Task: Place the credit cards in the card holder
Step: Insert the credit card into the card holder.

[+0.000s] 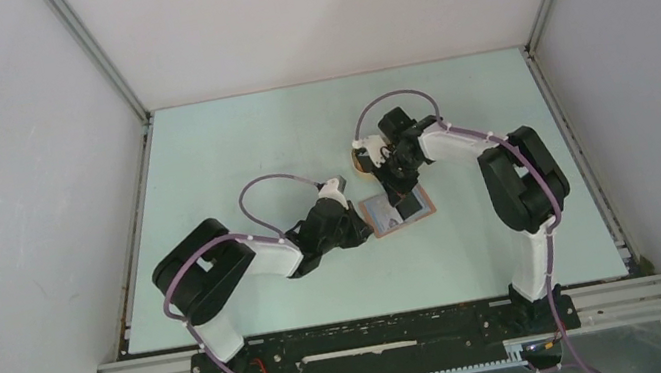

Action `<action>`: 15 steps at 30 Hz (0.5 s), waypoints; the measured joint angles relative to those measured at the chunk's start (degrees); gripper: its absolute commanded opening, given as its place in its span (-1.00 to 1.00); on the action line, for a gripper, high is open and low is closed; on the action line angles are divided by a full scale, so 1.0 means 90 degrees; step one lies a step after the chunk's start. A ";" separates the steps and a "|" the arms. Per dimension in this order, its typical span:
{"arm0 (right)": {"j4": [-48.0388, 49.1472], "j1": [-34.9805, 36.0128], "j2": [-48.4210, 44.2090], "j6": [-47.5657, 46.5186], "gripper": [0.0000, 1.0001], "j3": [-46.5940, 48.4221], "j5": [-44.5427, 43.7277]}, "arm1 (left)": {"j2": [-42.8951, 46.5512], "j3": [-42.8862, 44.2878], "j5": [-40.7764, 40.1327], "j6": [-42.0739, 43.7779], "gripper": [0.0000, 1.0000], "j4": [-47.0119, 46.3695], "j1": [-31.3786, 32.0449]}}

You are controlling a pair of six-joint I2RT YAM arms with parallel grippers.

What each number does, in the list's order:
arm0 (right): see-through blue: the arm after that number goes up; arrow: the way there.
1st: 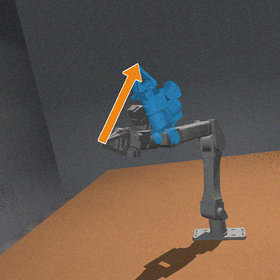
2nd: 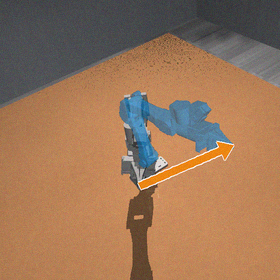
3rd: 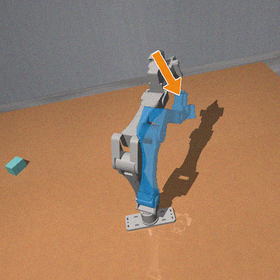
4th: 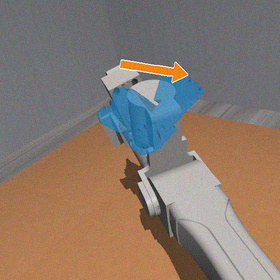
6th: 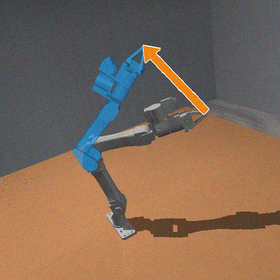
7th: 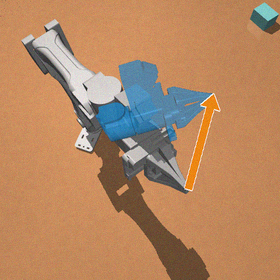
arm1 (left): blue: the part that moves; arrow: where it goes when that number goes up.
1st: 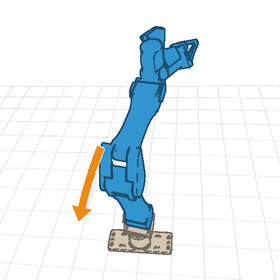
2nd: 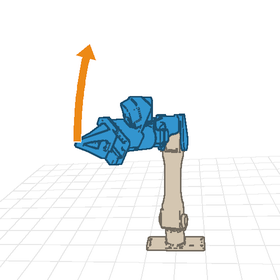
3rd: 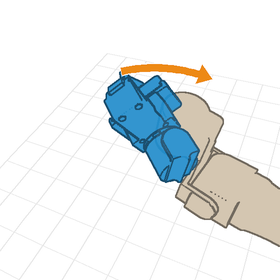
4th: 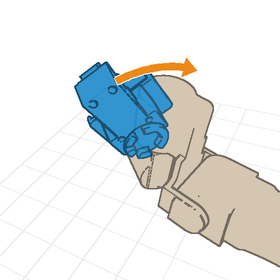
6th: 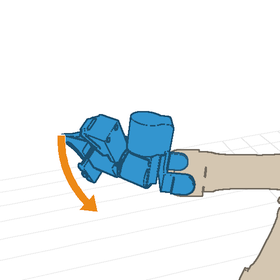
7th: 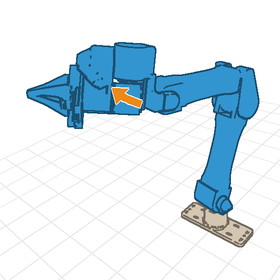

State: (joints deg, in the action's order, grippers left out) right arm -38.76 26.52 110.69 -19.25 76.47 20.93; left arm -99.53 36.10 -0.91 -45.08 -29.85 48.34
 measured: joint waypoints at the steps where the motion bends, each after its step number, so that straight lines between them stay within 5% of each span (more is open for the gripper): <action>1: -0.0002 0.0034 0.0019 0.0005 -0.90 0.0000 0.0017 | -0.0005 0.0002 0.0007 0.0002 -0.93 0.0000 0.0000; 15: -0.0158 0.0177 0.0080 -0.0163 -0.84 0.0024 0.0155 | 0.0000 0.0000 0.0083 0.0002 -0.88 -0.0027 0.0000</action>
State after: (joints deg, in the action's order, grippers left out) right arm -40.18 28.12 111.42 -20.71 76.69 22.33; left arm -99.53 36.10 -0.16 -45.06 -30.09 48.34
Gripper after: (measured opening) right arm 0.067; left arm 0.043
